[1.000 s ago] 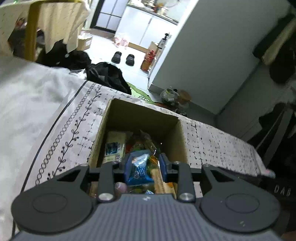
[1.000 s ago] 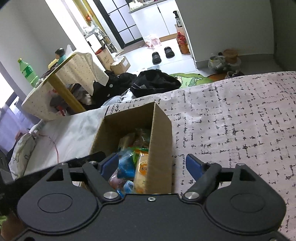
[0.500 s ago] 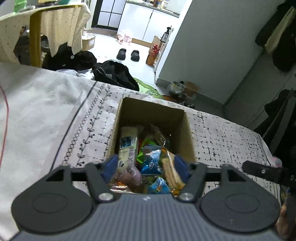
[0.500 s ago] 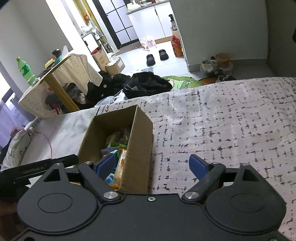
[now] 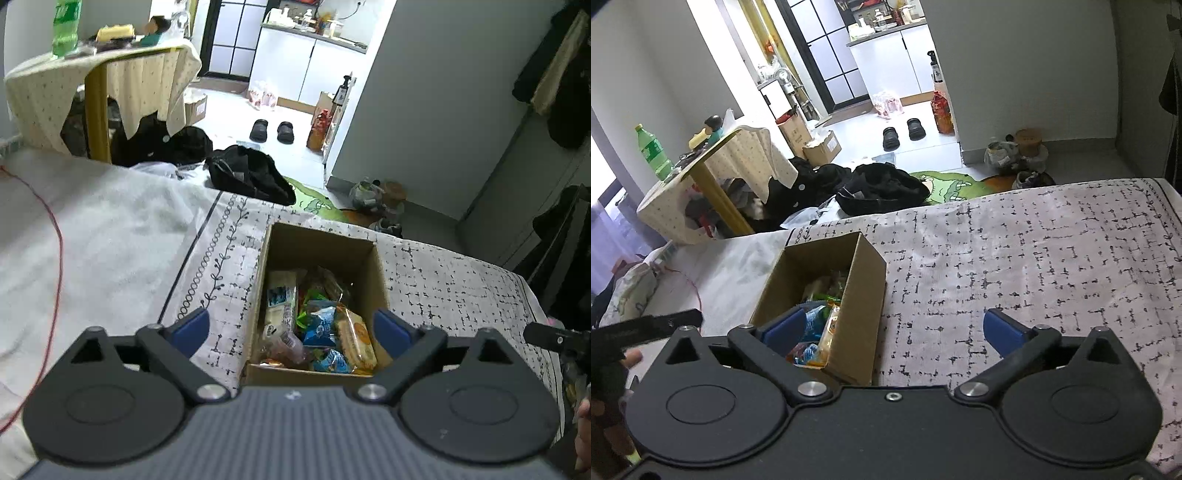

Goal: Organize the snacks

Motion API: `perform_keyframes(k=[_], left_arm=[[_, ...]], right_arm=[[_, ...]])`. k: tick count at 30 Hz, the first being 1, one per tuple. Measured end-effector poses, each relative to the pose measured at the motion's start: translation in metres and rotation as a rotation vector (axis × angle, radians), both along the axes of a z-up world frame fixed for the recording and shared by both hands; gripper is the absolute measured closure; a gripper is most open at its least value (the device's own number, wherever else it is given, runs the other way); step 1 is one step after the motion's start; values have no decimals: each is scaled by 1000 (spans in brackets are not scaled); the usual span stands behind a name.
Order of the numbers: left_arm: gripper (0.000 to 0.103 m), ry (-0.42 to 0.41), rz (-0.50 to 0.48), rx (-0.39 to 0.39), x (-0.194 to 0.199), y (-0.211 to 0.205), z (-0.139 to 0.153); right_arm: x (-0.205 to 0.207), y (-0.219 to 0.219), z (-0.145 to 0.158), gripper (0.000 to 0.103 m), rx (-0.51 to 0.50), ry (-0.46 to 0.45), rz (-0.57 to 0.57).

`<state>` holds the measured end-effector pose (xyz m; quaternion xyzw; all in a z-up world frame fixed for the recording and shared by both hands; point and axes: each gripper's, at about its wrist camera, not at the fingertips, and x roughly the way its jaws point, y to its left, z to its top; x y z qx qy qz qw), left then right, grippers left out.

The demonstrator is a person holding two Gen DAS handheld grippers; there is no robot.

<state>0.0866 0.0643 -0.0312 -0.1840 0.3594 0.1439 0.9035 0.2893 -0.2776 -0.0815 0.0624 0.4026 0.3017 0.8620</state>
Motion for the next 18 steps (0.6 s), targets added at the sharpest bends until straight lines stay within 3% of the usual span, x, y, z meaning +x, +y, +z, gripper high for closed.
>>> perform_keyframes(k=[5, 18], left_arm=[[0, -31, 17, -8, -19, 0, 16], [0, -90, -10, 5, -54, -25, 48]], right_arm=[[-7, -13, 12, 0, 7, -9, 5], [-32, -34, 42, 0, 30, -70, 14]])
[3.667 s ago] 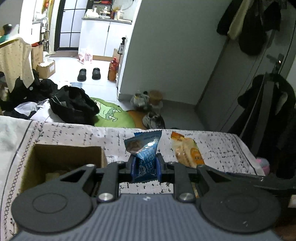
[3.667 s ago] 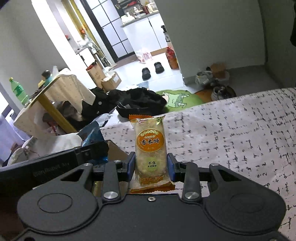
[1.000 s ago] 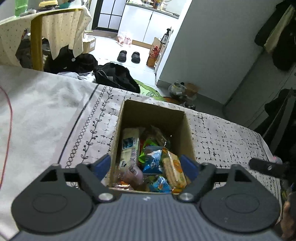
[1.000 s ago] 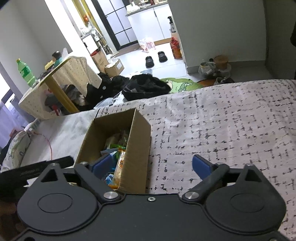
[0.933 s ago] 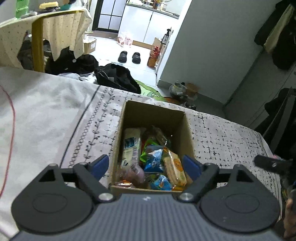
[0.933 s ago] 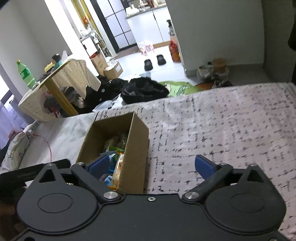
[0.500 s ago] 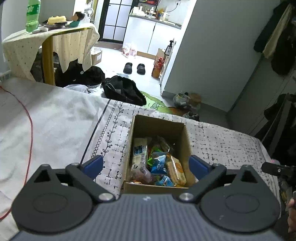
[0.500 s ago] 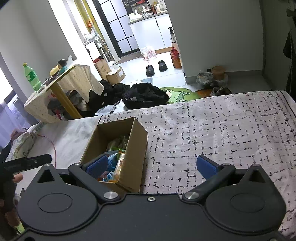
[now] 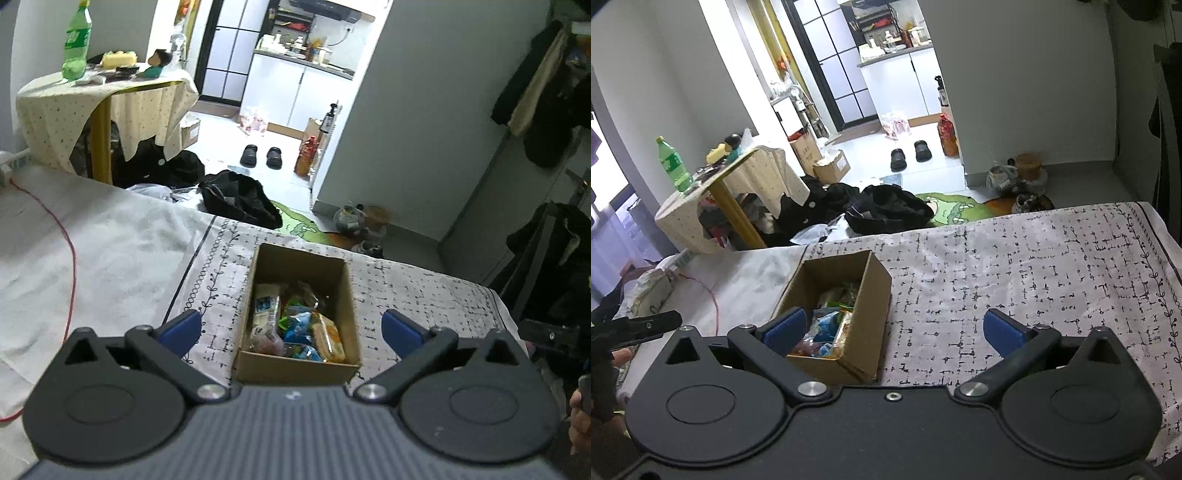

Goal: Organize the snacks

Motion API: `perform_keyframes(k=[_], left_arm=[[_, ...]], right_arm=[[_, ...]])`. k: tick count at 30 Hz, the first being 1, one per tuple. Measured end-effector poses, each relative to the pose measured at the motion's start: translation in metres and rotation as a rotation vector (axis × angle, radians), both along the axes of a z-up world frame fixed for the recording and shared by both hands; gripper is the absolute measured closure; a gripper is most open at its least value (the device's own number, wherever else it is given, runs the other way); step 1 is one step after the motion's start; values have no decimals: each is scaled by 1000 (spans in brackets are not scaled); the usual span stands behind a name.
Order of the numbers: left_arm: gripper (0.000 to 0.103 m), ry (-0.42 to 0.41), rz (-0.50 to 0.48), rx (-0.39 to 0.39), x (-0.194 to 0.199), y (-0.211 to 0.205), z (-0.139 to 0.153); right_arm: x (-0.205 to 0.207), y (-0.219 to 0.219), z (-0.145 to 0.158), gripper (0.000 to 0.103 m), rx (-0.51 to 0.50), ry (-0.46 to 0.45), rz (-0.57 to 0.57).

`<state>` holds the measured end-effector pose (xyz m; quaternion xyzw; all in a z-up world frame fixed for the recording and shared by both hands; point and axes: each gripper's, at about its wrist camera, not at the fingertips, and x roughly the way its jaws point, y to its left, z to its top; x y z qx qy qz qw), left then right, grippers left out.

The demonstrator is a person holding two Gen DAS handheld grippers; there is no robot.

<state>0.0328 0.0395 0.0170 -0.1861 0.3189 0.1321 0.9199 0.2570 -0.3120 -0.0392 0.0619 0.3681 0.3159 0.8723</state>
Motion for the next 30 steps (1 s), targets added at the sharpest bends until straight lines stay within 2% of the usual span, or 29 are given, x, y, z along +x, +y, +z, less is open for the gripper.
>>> perform_keyframes(k=[7, 17, 21, 24, 30], left_arm=[[0, -4, -53, -4, -12, -19, 10], [0, -8, -59, 7, -31, -38, 21], [0, -9, -67, 49, -36, -48, 24], [0, -10, -78, 50, -36, -50, 25], [0, -12, -98, 53, -35, -54, 25]], right_arm=[[-17, -9, 11, 0, 14, -13, 25], [-46, -13, 25, 0, 9, -54, 100], [-53, -15, 28, 0, 3, -62, 121], [-58, -16, 28, 0, -2, -61, 147], [-59, -20, 28, 0, -5, -51, 123]])
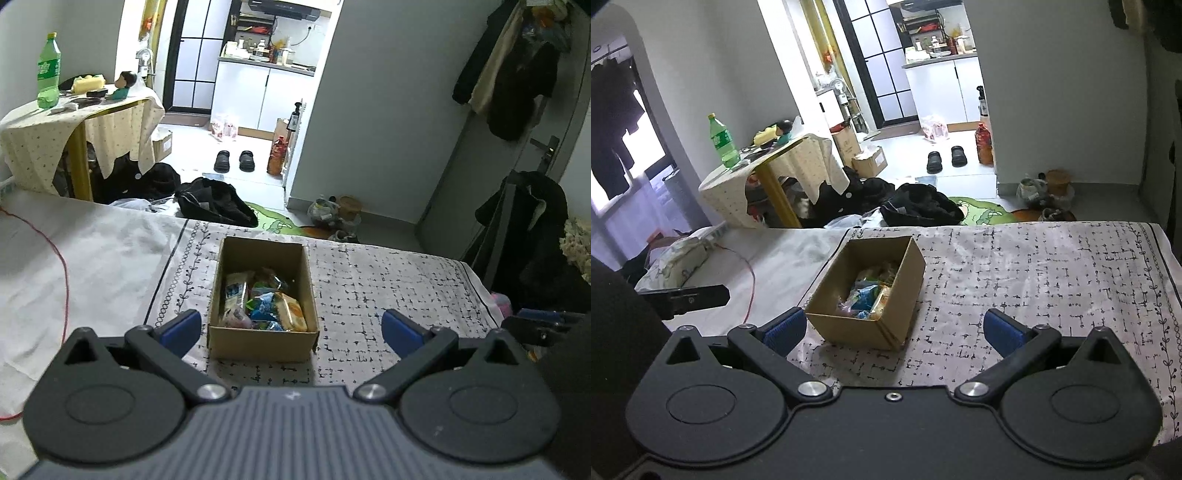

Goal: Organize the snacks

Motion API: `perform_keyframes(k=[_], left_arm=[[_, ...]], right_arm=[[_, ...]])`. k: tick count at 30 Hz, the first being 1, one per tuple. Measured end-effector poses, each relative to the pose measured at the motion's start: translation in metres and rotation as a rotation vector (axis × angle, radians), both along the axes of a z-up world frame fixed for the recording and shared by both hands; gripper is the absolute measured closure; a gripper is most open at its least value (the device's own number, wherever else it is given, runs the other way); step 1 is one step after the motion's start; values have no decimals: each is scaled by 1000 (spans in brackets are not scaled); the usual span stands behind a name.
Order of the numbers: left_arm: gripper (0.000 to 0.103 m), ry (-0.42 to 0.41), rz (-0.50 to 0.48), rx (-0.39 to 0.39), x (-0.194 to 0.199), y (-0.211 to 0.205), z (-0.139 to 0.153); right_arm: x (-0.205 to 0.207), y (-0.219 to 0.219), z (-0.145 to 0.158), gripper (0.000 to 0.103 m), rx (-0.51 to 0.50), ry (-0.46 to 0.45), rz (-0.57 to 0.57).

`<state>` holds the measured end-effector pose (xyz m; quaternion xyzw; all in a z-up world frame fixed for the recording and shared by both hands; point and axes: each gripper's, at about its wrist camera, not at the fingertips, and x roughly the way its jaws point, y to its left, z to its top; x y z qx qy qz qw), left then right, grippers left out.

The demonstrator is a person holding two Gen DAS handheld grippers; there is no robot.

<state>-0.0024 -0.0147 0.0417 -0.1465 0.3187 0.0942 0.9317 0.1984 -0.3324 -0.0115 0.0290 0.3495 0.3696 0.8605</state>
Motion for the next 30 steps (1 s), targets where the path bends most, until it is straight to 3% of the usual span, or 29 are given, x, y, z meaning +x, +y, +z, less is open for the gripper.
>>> perform_keyframes(k=[8, 20, 30], left_arm=[[0, -20, -20, 40, -3, -7, 6], [0, -6, -20, -35, 1, -5, -3], [0, 3, -21, -40, 1, -5, -3]], right_arm=[[-2, -4, 0, 0, 1, 2, -5], [0, -7, -5, 0, 11, 18, -7], [1, -8, -7, 0, 16, 26, -9]])
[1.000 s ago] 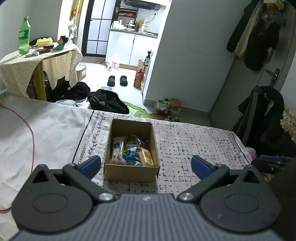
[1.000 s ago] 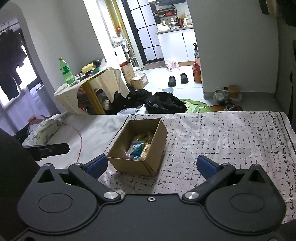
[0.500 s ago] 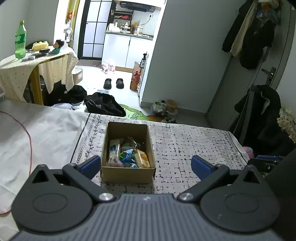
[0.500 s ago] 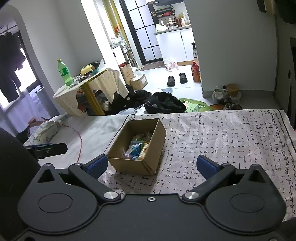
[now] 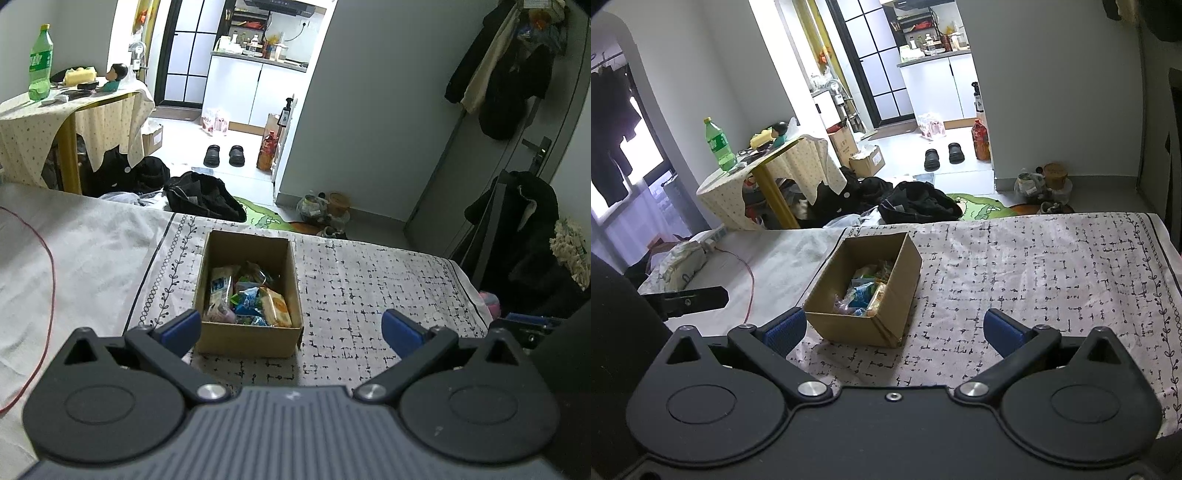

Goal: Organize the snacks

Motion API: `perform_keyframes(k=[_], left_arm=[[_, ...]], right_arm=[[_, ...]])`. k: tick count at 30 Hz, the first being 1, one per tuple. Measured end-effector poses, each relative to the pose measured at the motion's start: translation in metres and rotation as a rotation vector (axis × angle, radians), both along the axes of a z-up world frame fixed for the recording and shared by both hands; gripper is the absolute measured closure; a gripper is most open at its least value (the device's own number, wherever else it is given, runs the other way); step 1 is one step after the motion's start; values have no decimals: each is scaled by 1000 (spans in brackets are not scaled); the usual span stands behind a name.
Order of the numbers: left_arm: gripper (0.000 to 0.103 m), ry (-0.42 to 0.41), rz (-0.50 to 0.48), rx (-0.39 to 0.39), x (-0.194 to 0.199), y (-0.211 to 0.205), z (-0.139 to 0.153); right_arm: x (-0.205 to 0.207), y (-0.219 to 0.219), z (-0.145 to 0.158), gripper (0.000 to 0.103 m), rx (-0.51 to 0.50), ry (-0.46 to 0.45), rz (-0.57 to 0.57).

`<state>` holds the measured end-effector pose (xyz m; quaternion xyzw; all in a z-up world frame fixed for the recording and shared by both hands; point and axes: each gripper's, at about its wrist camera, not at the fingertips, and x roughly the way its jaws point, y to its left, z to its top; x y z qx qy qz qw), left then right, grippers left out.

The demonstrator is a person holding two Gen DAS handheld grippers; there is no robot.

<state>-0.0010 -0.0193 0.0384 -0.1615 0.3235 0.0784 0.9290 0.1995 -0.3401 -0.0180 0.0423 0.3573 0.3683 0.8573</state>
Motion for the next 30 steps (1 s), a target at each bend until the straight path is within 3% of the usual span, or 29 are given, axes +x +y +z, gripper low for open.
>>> perform_keyframes(k=[21, 30], left_arm=[[0, 0, -4, 25, 3, -3, -2], [0, 17, -9, -1, 5, 0, -4]], right_arm=[[5, -5, 0, 0, 22, 3, -53], [4, 0, -1, 0, 14, 4, -45]])
